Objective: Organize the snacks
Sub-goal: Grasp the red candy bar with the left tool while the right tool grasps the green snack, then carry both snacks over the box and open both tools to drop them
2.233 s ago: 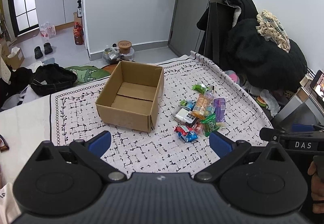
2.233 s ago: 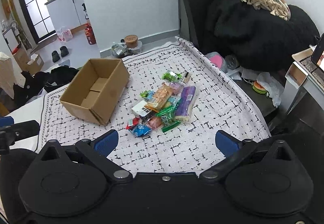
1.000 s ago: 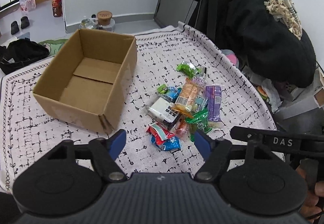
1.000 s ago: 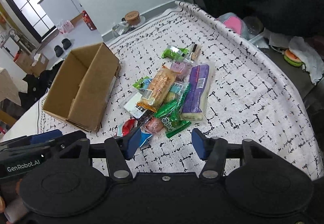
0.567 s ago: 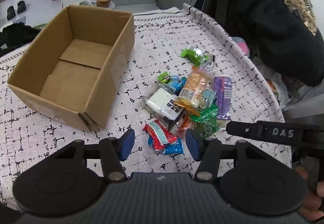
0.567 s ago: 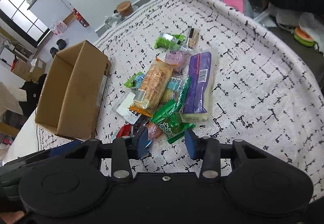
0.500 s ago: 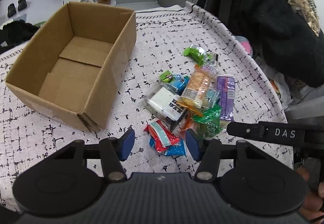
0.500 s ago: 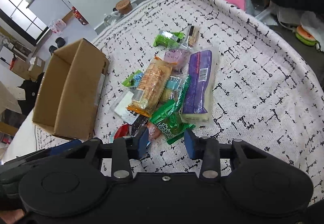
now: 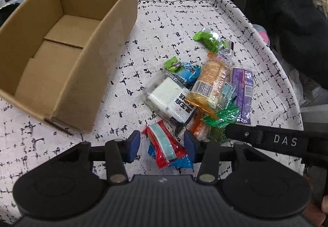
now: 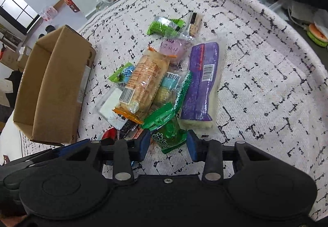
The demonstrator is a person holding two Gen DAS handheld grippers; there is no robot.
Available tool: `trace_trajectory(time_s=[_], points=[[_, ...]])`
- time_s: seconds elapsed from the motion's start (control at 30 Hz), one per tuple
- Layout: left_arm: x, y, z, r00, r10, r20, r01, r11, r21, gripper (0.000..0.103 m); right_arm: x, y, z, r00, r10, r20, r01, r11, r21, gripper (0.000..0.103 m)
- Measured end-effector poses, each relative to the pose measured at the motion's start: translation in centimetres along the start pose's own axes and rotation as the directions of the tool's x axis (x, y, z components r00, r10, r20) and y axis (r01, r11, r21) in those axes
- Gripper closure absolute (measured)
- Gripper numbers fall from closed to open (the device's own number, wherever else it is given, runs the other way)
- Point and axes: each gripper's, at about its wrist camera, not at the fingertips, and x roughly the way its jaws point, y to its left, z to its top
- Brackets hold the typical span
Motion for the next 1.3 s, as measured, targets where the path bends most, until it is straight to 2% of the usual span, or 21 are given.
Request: trace_trajectory(time_s=[0.17,0.33,0.53,0.6,0.63,0.67,0.73,1.03,1.3], points=[[1.4,0.2,0.1,1.000,0.006,-0.029,-0.006,1.000,-0.020,0.063,0.8,0.6,0.4,1.000,-0.011,-0.011,0.011,1.000,-0.016,0.063],[2.1,0.6,-0.1,0.999,-0.001,-0.042,-0.001,0.999,-0.053,0.081,1.5,1.1,0.2,0.999,-0.035,-0.029,0.034,0.998,-0.058,0.062],[1.5,0.7,-0.1,1.000,0.010,-0.016,-0.011,0.999,-0.046,0.083,2.2,0.7,0.1,0.997,-0.054,-0.057,0.051,0.998,-0.048,0.058],[1.2,0.7,-0.1,1.000,0.006,-0.010,-0.007,0.999,-0.042,0.083,2.5,0.8,0.1,0.996,-0.066,-0.054,0.063,0.996,-0.057,0.059],[1.0,0.7,-0.1,1.000,0.002,-0.008,-0.003,0.999,-0.045,0.083,2.7,0.8,0.2,0.996,-0.071,-0.055,0.068,0.996,-0.057,0.063],[0.8,0.7,-0.1,1.000,0.000,-0.005,0.000,0.999,-0.046,0.083,2.8,0.9,0.3,0.996,-0.071,-0.055,0.067,0.996,-0.058,0.071],[0.3,0.6,-0.1,1.000,0.000,0.006,0.000,0.999,-0.044,0.083,2.9,1.0,0.5,0.995,-0.077,-0.059,0.073,0.995,-0.063,0.074],[-2.3,0.3,0.0,0.998,0.004,0.063,-0.003,1.000,-0.018,0.083,-0.2,1.4,0.4,0.997,-0.041,0.059,0.044,0.997,-0.058,0.075],[-4.7,-0.2,0.0,0.991,0.030,0.127,-0.033,0.999,0.022,0.083,-2.8,3.2,-0.2,0.988,0.020,0.155,-0.005,0.995,-0.100,0.075]])
